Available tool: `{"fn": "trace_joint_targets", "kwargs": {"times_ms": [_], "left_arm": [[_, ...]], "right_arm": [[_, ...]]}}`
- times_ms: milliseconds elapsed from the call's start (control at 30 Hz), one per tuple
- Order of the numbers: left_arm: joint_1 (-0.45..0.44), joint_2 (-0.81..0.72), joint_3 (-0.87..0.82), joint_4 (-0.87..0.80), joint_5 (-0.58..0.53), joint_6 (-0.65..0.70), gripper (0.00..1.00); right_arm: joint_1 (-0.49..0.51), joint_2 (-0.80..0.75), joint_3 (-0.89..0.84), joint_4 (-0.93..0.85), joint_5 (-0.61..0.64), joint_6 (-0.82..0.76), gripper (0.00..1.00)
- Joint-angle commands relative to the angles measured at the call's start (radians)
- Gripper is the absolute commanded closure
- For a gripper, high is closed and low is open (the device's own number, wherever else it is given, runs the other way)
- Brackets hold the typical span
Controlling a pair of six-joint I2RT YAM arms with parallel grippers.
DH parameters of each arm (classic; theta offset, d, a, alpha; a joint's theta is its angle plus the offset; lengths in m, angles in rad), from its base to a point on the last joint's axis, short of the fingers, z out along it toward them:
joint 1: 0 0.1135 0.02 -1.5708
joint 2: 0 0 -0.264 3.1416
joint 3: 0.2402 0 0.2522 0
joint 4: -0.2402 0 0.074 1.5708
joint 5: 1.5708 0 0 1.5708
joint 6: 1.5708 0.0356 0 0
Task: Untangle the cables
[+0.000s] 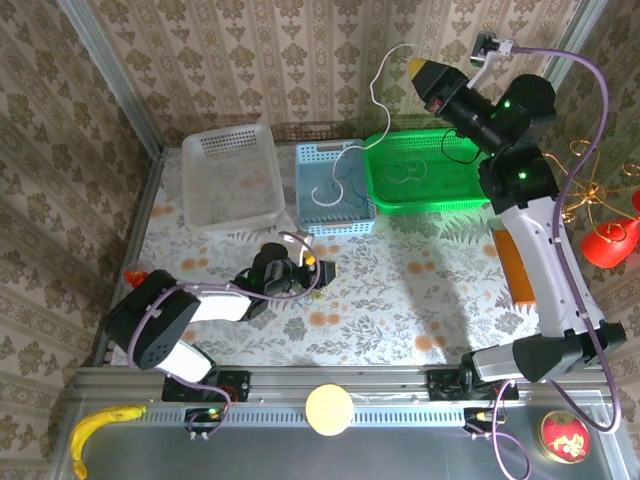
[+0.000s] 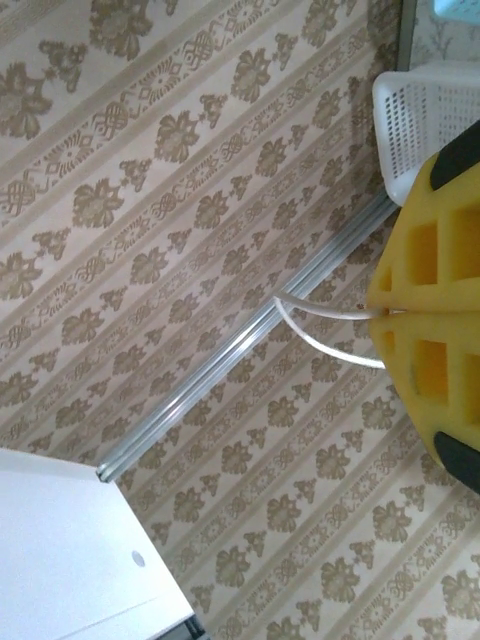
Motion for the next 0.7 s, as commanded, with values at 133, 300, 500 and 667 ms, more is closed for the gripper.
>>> {"fn": "trace_joint_targets", "kwargs": {"times_ms": [133, 300, 500, 667], "left_arm": [[0.011, -0.158, 0.096, -0.186, 0.002, -0.006, 0.0], [0.025, -0.202, 0.156, -0.264, -0.016, -0.01, 0.0], [0.052, -0.196, 0.231, -0.306, -0.009, -0.034, 0.0], [0.076, -0.189, 0.27, -0.317, 0.007, -0.054, 0.0]], "right_arm": [[-0.023, 0.105, 0.033, 0.026, 0.013, -0.019, 1.0], [-0.049, 0.208, 0.126, -0.021, 0.009, -0.074, 1.0], [-0.087, 0.322, 0.178, -0.068, 0.026, -0.14, 1.0], [-0.11, 0.382, 0.165, -0.073, 0.056, -0.174, 1.0]]}}
